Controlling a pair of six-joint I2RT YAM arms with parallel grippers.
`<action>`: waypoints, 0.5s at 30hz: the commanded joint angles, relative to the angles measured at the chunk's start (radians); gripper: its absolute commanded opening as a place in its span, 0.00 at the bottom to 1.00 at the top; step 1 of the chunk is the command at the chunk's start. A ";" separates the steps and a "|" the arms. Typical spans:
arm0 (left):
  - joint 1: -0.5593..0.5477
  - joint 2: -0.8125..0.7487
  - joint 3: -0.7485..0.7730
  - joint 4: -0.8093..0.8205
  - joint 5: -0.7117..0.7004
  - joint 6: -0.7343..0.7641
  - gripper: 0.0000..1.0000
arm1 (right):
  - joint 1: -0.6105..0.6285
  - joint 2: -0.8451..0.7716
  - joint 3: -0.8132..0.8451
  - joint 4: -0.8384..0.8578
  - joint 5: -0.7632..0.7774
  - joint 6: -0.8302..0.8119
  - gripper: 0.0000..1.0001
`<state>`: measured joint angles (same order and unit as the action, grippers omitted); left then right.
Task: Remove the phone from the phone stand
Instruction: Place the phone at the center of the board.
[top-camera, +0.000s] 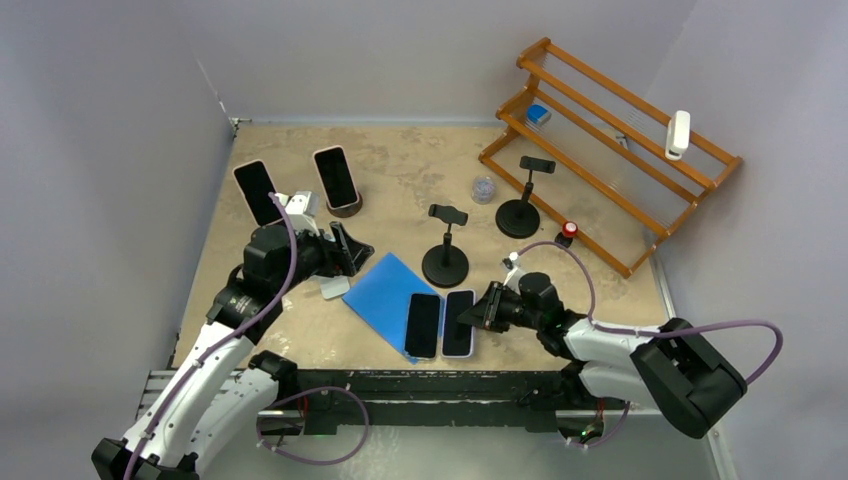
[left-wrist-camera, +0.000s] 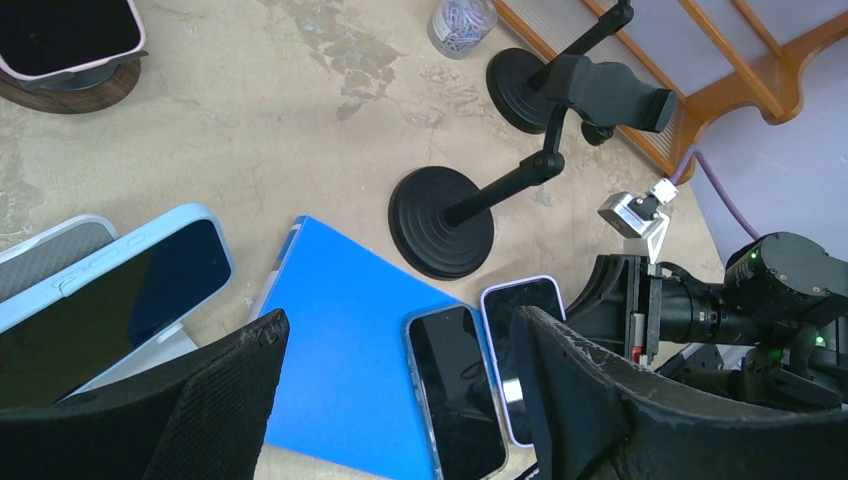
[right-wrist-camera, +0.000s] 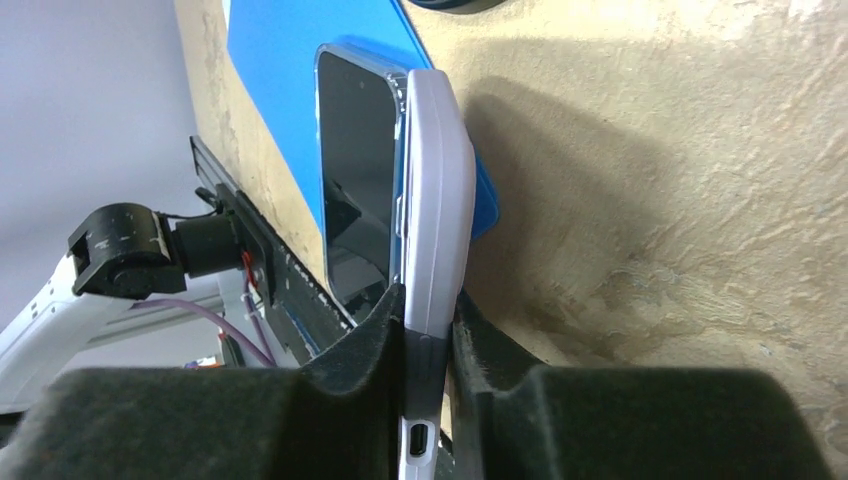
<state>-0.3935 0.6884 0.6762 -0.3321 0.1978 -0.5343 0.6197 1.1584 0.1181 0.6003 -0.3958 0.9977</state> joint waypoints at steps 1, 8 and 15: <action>-0.001 -0.001 0.005 0.020 0.011 0.007 0.79 | 0.003 0.010 -0.007 0.000 0.009 -0.028 0.26; -0.001 0.000 0.005 0.022 0.012 0.005 0.79 | 0.003 -0.026 0.002 -0.065 0.059 -0.041 0.41; -0.001 0.008 0.005 0.021 0.015 0.004 0.79 | 0.003 -0.052 0.020 -0.130 0.100 -0.059 0.46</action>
<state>-0.3935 0.6941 0.6762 -0.3321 0.1978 -0.5343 0.6216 1.1271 0.1173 0.5213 -0.3500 0.9737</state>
